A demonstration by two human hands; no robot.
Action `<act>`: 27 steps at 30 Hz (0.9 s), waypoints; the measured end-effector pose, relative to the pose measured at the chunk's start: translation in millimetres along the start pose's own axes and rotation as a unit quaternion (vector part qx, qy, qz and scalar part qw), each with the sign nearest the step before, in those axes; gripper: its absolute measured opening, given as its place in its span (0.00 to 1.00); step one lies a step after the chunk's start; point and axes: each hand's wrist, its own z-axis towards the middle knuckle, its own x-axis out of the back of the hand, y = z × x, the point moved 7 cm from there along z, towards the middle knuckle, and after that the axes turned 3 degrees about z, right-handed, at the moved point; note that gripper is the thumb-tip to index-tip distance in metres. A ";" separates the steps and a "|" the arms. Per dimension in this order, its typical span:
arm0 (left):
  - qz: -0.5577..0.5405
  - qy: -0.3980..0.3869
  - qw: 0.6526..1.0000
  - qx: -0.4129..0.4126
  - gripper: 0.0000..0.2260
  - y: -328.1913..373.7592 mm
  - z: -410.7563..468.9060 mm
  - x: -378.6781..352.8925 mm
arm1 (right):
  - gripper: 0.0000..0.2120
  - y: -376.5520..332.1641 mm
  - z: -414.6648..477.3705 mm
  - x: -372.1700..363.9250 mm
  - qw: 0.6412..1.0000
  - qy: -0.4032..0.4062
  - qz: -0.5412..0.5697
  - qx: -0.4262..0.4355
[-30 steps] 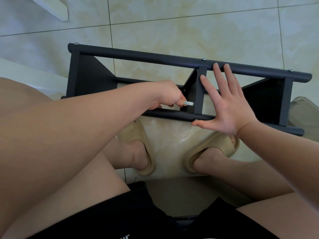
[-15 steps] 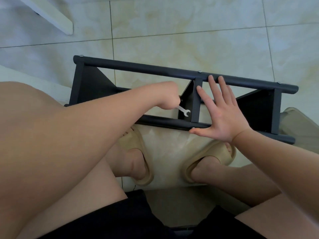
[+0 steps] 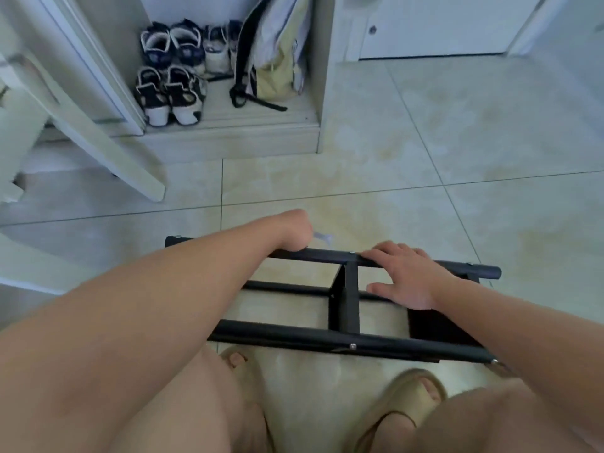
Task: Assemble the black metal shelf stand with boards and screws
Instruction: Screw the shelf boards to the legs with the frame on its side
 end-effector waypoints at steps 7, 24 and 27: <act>0.110 -0.105 0.988 -0.017 0.14 16.6 17.7 -12.7 | 0.17 38.6 29.2 18.4 0.988 -0.127 0.019 -0.083; -0.008 0.025 1.000 -0.006 0.15 8.9 55.7 30.1 | 0.08 36.1 58.3 69.5 0.994 0.070 0.073 -0.028; -0.007 0.045 0.999 -0.010 0.15 9.2 45.7 25.6 | 0.06 29.7 53.4 67.1 0.993 0.089 0.069 -0.027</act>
